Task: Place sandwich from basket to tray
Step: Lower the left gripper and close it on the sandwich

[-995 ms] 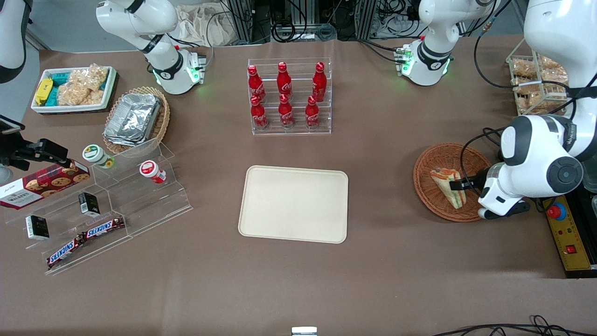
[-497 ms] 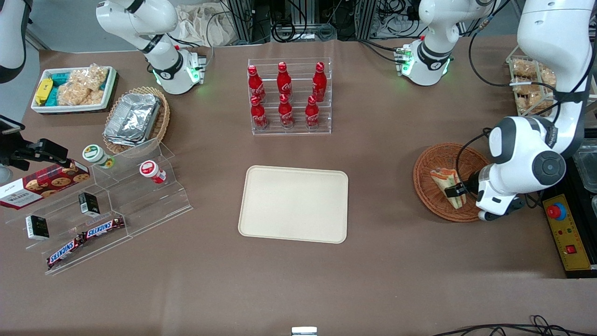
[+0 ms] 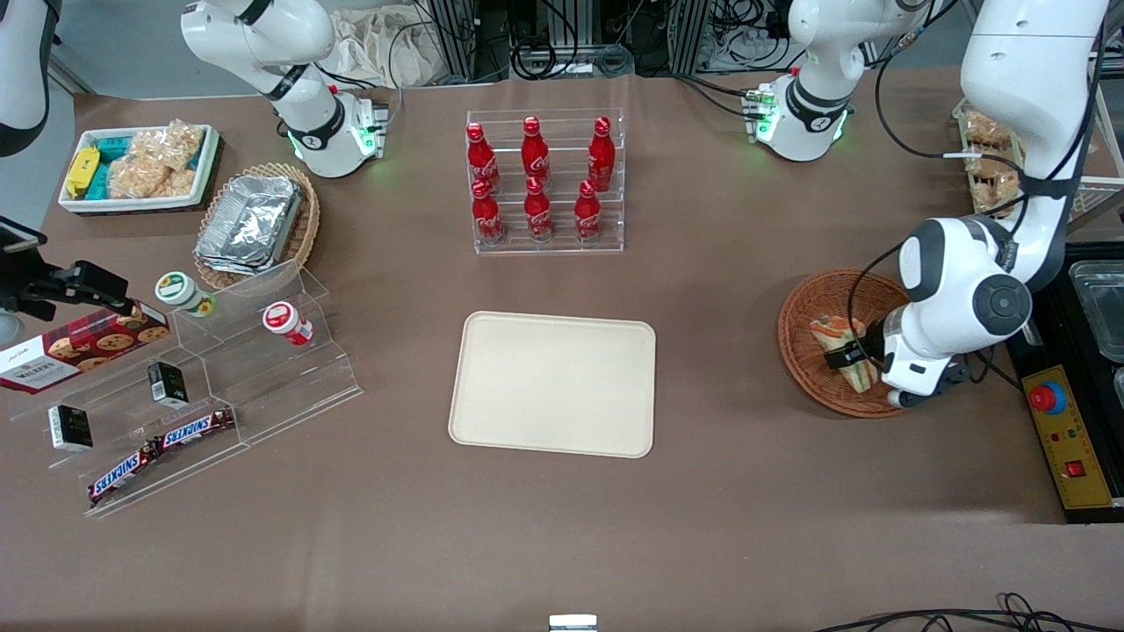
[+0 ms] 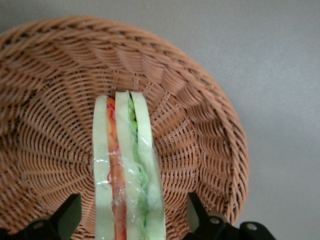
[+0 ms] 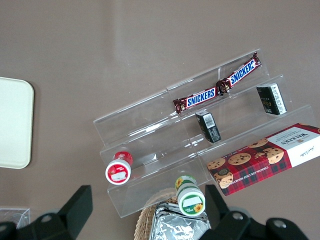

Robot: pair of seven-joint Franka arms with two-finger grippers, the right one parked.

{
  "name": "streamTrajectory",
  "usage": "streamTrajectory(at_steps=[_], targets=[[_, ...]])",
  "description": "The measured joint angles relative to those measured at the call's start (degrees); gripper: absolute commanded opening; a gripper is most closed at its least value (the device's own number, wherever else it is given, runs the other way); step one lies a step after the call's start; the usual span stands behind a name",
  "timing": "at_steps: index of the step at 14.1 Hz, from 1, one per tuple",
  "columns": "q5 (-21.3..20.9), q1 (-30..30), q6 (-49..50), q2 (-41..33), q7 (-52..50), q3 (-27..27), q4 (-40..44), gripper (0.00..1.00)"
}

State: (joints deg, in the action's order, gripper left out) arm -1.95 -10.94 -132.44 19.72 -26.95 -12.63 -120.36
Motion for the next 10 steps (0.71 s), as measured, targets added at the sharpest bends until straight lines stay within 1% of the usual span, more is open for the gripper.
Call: streamTrajectory(at_steps=[5,7,10], targets=[[0.0,0.0,-1.0,0.3,-0.1,0.0,-1.3,0.89],[0.0,-0.1,-1.5,0.8,-0.1,0.1,-1.4,0.83],[0.0,-0.1,-1.9,1.4,-0.1,0.2,-1.4,0.70]])
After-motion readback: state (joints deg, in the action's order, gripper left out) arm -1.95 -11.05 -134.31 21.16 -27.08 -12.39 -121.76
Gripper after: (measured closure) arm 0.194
